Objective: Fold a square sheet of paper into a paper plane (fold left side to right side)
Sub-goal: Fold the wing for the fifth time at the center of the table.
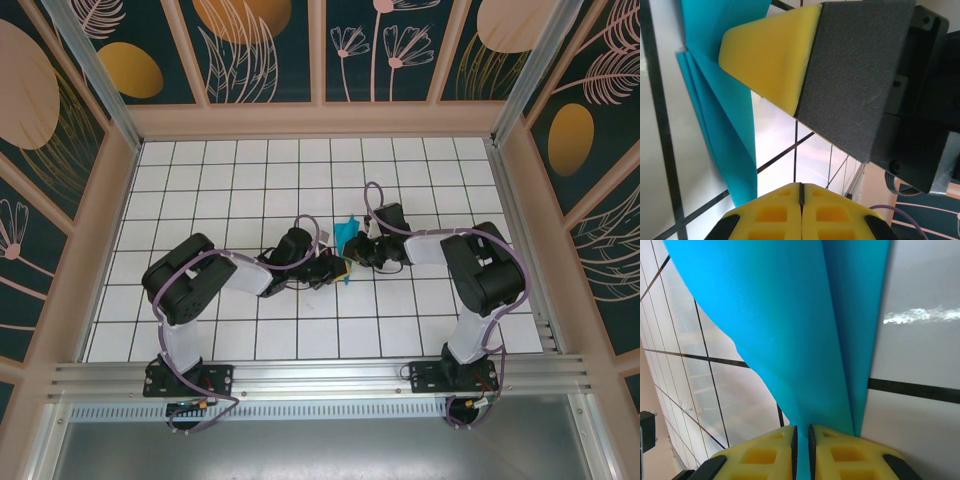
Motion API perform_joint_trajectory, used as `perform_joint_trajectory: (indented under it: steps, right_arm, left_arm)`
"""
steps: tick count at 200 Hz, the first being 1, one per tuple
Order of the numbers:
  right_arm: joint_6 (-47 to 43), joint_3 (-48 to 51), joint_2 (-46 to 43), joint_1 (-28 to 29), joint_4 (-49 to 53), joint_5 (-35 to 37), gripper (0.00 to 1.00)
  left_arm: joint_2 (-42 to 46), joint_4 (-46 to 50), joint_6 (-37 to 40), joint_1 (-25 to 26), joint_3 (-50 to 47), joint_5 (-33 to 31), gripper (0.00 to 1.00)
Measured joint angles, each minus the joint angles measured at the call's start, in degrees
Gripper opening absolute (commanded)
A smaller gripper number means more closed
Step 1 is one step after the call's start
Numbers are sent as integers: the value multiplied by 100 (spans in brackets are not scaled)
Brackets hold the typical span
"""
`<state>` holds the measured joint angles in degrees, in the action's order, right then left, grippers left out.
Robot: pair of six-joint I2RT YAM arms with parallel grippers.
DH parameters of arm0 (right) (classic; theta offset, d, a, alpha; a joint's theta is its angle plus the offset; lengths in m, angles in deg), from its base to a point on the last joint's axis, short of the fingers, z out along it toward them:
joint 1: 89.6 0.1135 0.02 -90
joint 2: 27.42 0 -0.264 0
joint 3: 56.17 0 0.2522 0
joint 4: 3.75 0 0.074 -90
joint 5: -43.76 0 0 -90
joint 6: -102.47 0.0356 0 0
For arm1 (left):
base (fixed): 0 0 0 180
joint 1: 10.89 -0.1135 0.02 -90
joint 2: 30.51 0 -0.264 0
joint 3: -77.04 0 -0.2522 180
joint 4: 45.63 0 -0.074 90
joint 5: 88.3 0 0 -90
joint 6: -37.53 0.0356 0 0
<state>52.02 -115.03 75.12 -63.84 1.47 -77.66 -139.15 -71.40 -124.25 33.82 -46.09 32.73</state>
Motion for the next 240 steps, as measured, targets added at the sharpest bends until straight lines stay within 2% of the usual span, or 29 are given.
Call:
perform_joint_trajectory:
  steps: [23,56,147,174,208,240]
  right_arm:
    - [0,-22,0,11,42,15,18]
    - [-2,-57,2,20,122,44,18]
    - [-4,-74,0,22,144,52,17]
    - [-20,-133,0,28,245,57,17]
    - [-37,-323,0,59,538,190,17]
    - [-55,-372,0,59,595,203,17]
  left_arm:
    - [-33,-35,-79,0,63,-20,6]
    - [-184,129,-142,0,201,-101,0]
    - [-404,881,-247,-13,409,-164,0]
    - [-404,1488,-168,-13,697,-162,0]
    - [-494,2717,254,39,1399,-358,0]
    - [-518,2905,345,79,1508,-514,0]
